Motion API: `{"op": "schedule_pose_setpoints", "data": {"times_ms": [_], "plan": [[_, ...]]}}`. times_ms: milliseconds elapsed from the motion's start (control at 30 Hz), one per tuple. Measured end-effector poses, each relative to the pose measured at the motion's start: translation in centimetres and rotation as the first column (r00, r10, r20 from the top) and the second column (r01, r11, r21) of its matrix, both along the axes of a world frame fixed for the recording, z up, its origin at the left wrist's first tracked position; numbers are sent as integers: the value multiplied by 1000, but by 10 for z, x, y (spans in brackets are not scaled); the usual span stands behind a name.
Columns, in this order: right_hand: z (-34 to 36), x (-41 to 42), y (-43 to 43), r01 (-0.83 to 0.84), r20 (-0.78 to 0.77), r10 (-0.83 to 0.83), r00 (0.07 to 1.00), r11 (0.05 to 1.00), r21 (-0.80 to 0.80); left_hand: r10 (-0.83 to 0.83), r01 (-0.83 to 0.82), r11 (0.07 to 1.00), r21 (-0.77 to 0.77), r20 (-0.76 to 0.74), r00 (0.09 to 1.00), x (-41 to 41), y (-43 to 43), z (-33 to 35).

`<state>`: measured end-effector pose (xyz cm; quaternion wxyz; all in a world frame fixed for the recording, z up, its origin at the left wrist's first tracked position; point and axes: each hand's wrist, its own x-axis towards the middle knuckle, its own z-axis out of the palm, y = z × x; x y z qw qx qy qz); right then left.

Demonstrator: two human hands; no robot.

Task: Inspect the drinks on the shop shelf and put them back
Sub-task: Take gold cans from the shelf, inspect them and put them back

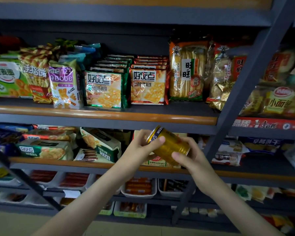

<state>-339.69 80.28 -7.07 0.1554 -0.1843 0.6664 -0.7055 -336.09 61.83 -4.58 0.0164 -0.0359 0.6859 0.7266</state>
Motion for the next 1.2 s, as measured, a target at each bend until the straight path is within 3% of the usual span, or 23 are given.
{"op": "schedule_pose_setpoints", "data": {"times_ms": [167, 300, 367, 533, 667, 767, 833, 900, 1000, 1100, 1200], "plan": [[22, -14, 14, 8, -63, -8, 998, 1000, 4, -175, 171, 954, -245, 6, 985, -8, -19, 1], [39, -18, 8, 41, -85, -34, 996, 996, 77, -429, 435, 845, -310, 90, 899, -9, -11, 11], [47, -16, 1, 42, -27, -39, 999, 993, 113, -446, 460, 856, -238, 110, 888, -8, -2, 16], [60, -26, 0, -1, 305, -45, 951, 989, 150, -343, 313, 935, 166, 203, 917, -10, 11, 25], [63, -30, 6, -77, 454, 38, 890, 995, 70, -291, 162, 887, 432, 250, 923, -13, 13, 30], [63, -26, 9, -163, 477, 151, 866, 987, -17, -306, 186, 861, 474, 189, 933, -15, 12, 28], [65, -20, 9, -214, 429, 216, 877, 975, -52, -318, 262, 901, 347, 115, 941, -16, 11, 24], [68, -17, 10, -220, 355, 211, 911, 975, -15, -295, 293, 952, 93, 4, 956, -16, 13, 24], [77, -17, 14, -177, 73, 165, 984, 964, 200, -228, 155, 944, -292, -233, 945, -17, 15, 28], [79, -18, 13, 53, -348, 93, 933, 920, 387, -239, -157, 770, -618, -508, 828, -23, 14, 30], [75, -20, 14, 190, -672, 63, 738, 936, 296, -347, -406, 617, -674, -696, 628, -35, 14, 34]]}}
